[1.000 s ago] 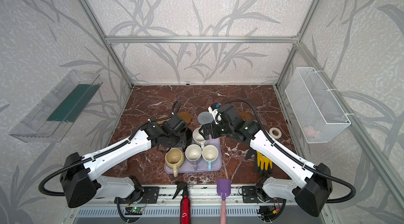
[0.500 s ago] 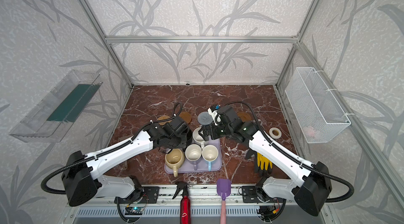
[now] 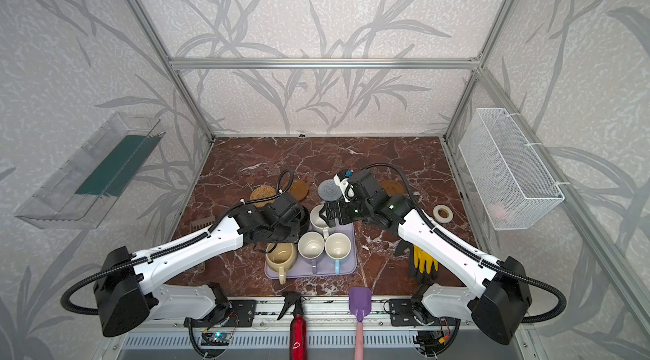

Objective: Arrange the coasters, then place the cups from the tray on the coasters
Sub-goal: 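Lower the left gripper onto the black mug rim and close it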

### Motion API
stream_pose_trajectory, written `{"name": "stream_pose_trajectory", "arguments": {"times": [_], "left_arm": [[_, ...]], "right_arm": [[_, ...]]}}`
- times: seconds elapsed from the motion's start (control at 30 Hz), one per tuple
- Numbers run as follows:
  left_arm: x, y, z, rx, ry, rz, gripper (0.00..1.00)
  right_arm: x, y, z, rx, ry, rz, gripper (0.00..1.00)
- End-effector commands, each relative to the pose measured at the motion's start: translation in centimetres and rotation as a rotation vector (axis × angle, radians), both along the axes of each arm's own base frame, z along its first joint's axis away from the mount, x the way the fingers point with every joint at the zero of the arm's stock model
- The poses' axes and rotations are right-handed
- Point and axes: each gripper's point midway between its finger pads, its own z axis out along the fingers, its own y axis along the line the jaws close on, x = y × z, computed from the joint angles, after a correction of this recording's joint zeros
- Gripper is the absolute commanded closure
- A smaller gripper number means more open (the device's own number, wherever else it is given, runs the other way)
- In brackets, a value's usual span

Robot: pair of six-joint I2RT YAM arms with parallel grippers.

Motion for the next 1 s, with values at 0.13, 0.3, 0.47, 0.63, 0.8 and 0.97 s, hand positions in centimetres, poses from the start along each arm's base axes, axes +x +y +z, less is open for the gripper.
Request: {"name": "stream_pose_trajectory", "arguments": {"times": [0.13,0.3,0.47,0.63,0.8,0.97], "left_arm": [[1.2,0.2,-0.3,0.072,-0.034,0.002,0.61],[1.8,0.7,-0.1,0.141,-0.048,-0.021,0.65],[1.9,-0.2,-1.4,0.13,-0.025,-0.038,0.65],[2.1,0.3,-2.0,0.182,-0.014,-0.035,0.69],[2.1,0.3,-2.7,0.187,-0.006,-0.037,0.7],[2.2,0.2,-3.2,0.188,-0.011,-0.035,0.7]], "right_arm": [[0.0,0.0,-0.3,-0.011,-0.004,0.001,0.01],[-0.1,-0.1,-0.7,-0.019,-0.003,0.0,0.01],[-0.1,-0.1,-1.0,-0.024,0.003,0.002,0.01],[-0.1,0.0,-1.4,-0.031,0.016,0.006,0.01],[0.0,0.1,-1.7,-0.033,0.02,0.006,0.01],[0.1,0.2,-1.9,-0.033,0.025,0.006,0.01]]}}
